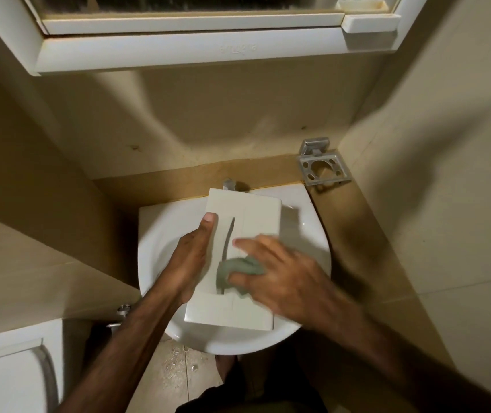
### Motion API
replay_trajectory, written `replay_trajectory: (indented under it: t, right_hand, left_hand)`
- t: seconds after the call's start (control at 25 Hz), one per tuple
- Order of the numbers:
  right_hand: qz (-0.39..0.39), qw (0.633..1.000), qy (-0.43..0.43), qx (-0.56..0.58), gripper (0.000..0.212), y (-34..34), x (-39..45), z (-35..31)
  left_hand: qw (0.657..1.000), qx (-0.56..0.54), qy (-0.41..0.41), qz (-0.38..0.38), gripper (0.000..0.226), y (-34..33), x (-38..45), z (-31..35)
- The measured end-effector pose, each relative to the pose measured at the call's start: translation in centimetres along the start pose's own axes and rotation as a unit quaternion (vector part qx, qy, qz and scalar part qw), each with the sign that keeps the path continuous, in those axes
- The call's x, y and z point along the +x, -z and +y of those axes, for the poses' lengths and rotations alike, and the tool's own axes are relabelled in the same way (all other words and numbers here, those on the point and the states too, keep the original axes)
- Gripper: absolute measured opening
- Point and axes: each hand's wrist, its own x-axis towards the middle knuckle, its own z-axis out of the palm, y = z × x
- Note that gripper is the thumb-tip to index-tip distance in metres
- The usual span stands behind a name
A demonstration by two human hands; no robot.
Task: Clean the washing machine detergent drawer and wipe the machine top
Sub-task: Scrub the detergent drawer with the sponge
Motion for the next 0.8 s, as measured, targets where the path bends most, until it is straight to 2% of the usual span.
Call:
replay_trajectory:
  t: [0.12,0.2,0.28,0.36,0.44,0.52,0.6,0.72,0.8]
  right_hand:
    - [0.033,0.985,-0.164,-0.036,0.036,0.0,3.7,4.4]
    - [0.044,0.976,-0.206,-0.054,0.036,0.0,5.3,5.7]
    - [0.063,0.983,-0.167,-0.031,0.036,-0.6,4.9,4.5]
    - [0.049,0.993,-0.104,0.012,0.035,-1.3,2.5,0.6]
    - [0.006,0.999,-0.03,0.044,0.038,-1.3,-1.0,-4.2]
    - [-0.024,0.999,-0.007,0.048,0.042,-1.0,-2.7,-5.5]
    - [0.007,0.997,-0.063,0.032,0.044,-1.1,-1.3,-2.6]
    - [0.053,0.974,-0.218,0.006,0.037,-0.2,2.5,2.7]
    - [0.081,0.965,-0.25,0.015,0.029,-0.1,3.2,1.5]
  left_hand:
    - [1.0,0.007,-0.005,0.016,0.057,0.2,0.2,0.1]
    - [1.0,0.014,-0.003,0.008,0.058,0.2,0.3,-0.2]
    - [1.0,0.018,-0.006,0.017,0.06,0.3,0.2,-0.4]
    - [0.999,0.024,-0.007,0.024,0.06,0.5,0.4,-0.6]
    - [0.999,0.016,-0.013,0.036,0.048,0.8,0.7,-0.8]
    - [0.999,0.012,-0.008,0.043,0.035,1.0,0.9,-1.1]
    - [0.999,0.016,0.0,0.043,0.039,1.1,0.7,-1.0]
    - [0.999,0.013,0.019,0.039,0.051,1.2,0.8,-0.9]
    - [0.997,-0.021,0.028,0.062,0.049,1.0,0.8,-0.8]
